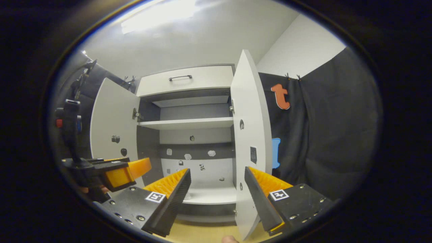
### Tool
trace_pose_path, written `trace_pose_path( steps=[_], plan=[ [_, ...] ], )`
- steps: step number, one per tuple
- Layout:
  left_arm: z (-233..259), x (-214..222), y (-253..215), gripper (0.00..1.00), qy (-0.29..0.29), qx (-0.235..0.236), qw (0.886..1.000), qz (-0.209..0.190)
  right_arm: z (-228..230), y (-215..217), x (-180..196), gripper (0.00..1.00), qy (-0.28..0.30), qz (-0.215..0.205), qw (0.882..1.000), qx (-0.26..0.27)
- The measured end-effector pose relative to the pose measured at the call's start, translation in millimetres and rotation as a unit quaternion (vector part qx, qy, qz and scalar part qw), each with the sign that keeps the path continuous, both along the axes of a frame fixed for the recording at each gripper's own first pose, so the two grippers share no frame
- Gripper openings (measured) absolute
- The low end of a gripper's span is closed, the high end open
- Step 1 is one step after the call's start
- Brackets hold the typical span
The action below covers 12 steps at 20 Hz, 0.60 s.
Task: Grasp the bottle in the cabinet with the left hand and place it on the coaster, then close the right door with the right hand and the left door with the left hand.
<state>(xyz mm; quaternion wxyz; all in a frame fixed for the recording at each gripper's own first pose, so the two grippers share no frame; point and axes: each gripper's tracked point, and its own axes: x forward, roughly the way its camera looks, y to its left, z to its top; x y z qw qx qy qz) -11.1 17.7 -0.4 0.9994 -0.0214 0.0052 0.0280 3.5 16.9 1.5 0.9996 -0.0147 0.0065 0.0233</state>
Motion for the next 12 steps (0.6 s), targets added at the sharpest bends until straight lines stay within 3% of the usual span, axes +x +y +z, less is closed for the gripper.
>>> trace_pose_path(
  steps=[1,2,12],
  plan=[
    [-1.3,0.6,0.2,1.00,0.001,0.001,1.000,0.002,0.1,-1.6,0.4,0.94,-0.001,-0.001,1.000,-0.001],
    [-2.1,0.5,-0.1,0.96,0.002,0.001,1.000,0.003,0.0,-2.0,0.4,0.94,-0.001,-0.001,1.000,-0.001],
    [-10.3,4.6,-0.5,0.96,0.010,-0.001,1.000,0.003,1.7,-7.5,-1.4,0.96,-0.006,-0.014,1.000,-0.001]
  ],
)
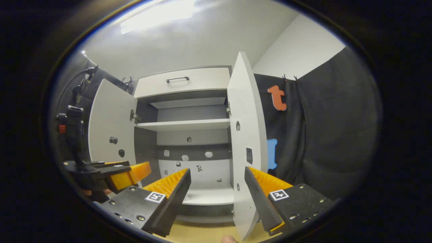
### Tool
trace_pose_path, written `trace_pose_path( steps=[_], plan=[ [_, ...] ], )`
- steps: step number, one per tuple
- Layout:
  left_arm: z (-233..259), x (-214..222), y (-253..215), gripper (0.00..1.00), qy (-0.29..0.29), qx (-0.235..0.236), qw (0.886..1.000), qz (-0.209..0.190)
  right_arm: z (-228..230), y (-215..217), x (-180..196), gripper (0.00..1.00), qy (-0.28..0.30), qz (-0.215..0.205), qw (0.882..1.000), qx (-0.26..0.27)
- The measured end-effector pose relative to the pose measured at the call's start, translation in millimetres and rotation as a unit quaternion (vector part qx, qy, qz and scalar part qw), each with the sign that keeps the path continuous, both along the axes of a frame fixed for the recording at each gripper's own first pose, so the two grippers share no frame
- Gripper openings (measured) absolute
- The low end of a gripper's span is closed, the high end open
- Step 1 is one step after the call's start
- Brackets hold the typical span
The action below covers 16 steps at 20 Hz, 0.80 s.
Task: Grasp the bottle in the cabinet with the left hand and place it on the coaster, then close the right door with the right hand and the left door with the left hand.
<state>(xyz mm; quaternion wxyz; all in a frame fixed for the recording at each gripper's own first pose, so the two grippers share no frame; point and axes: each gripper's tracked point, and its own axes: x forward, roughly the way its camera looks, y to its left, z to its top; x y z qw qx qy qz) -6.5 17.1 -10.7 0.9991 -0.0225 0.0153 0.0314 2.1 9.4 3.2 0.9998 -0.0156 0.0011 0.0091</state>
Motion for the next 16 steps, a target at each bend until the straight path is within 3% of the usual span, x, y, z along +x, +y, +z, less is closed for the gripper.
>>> trace_pose_path(
  steps=[16],
  plan=[
    [-34,26,23,0.96,0.030,0.016,0.999,0.026,-15,5,16,0.96,0.002,0.011,1.000,-0.009]
  ],
)
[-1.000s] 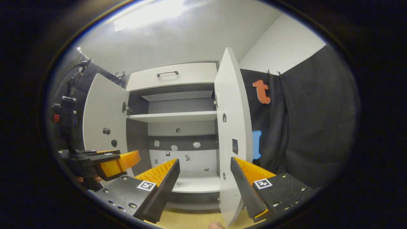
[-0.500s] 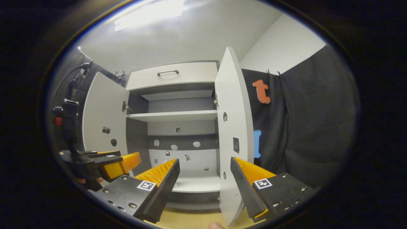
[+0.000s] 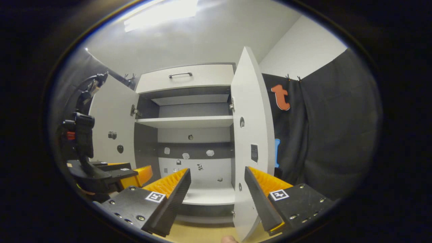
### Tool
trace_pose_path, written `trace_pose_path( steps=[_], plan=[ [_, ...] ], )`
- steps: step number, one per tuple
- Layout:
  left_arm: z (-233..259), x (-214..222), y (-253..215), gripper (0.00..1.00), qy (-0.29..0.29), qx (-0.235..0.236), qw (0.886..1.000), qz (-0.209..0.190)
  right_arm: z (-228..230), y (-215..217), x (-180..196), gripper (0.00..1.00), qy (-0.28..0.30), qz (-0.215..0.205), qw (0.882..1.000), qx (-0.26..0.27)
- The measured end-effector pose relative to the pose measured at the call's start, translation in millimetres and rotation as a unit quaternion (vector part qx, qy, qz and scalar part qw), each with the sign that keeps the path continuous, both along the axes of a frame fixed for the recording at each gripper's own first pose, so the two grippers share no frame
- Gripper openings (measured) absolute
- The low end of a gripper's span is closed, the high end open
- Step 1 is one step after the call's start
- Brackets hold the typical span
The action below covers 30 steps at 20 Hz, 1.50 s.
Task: Grasp the bottle in the cabinet with the left hand and place it on the coaster, then close the right door with the right hand and the left door with the left hand.
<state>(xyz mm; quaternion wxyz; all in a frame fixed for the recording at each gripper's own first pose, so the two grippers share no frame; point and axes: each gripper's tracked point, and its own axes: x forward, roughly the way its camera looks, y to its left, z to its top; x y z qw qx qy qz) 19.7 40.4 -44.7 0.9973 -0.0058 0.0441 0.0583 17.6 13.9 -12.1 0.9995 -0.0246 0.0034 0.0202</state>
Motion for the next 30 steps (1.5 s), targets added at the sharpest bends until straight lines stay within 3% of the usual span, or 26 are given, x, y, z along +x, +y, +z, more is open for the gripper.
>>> trace_pose_path(
  steps=[6,10,14,16,26,30],
  plan=[
    [-33,41,21,0.96,0.029,-0.003,1.000,0.007,0,-8,4,0.96,0.003,-0.017,1.000,0.000],
    [-69,73,30,0.97,0.068,-0.005,0.998,-0.003,8,-18,5,0.93,-0.011,-0.041,0.999,0.000],
    [-95,111,41,0.96,0.081,-0.005,0.997,-0.002,8,-36,2,0.96,-0.011,-0.073,0.997,-0.006],
    [-108,130,44,0.97,0.082,-0.015,0.996,-0.006,8,-44,3,0.93,-0.013,-0.087,0.996,-0.009],
    [-152,189,50,0.97,0.114,-0.011,0.993,-0.022,10,-51,9,0.96,-0.014,-0.100,0.995,0.004],
    [-156,205,59,0.97,0.106,0.004,0.994,-0.011,6,-55,10,0.96,-0.007,-0.103,0.995,0.001]
  ],
)
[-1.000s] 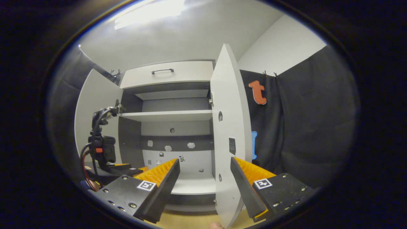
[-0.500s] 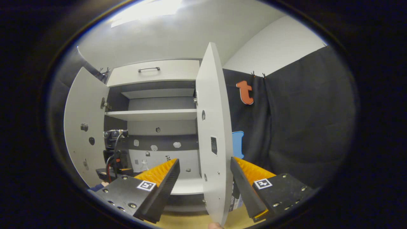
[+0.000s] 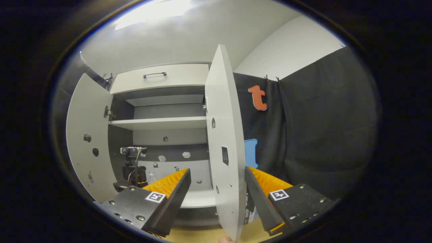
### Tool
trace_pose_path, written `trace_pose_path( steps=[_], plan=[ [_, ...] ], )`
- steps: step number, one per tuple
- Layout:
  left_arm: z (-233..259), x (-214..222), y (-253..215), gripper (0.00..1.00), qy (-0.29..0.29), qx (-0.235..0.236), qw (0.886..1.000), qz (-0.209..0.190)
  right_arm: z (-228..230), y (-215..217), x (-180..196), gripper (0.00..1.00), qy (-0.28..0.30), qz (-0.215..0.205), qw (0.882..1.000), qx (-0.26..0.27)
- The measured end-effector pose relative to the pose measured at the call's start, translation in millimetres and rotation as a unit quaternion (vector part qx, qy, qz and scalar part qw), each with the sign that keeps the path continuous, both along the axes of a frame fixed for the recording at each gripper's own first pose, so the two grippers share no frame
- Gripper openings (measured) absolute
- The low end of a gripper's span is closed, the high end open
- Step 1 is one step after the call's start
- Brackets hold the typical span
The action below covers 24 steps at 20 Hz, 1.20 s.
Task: Grasp the bottle in the cabinet with the left hand and place it on the coaster, then close the right door with the right hand and the left door with the left hand.
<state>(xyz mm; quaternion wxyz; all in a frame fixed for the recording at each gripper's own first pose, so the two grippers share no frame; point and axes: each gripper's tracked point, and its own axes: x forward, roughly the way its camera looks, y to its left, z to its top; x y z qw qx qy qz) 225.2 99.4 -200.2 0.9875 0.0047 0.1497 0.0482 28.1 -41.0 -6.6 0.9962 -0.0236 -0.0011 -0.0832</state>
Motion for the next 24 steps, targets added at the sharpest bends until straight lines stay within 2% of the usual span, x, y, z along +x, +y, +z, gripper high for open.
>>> trace_pose_path(
  steps=[4,5,6,8,13,18,22,24],
  plan=[
    [-10,9,-6,0.95,0.010,-0.003,1.000,-0.018,3,-2,0,0.96,-0.003,0.000,1.000,-0.002],
    [-14,9,-6,0.82,0.013,-0.004,1.000,-0.014,3,-1,2,0.96,-0.003,0.003,1.000,0.000],
    [-9,11,-5,0.79,0.001,-0.003,1.000,-0.016,3,0,2,0.94,-0.002,0.005,1.000,0.002],
    [-10,8,-11,0.77,0.004,-0.010,1.000,-0.025,-2,0,2,0.96,0.004,0.009,1.000,0.003],
    [1,-21,-31,0.76,-0.007,-0.018,0.998,-0.062,-1,3,-6,0.96,0.005,0.019,1.000,0.006],
    [18,-63,-70,0.75,-0.041,-0.044,0.988,-0.139,4,-1,-19,0.96,0.001,0.020,1.000,0.009],
    [3,-99,-85,0.75,-0.036,-0.028,0.984,-0.173,8,-7,-34,0.96,-0.001,0.018,1.000,0.009],
    [-6,-119,-98,0.76,-0.040,-0.037,0.979,-0.196,13,-8,-40,0.96,-0.007,0.017,1.000,0.009]
  ],
)
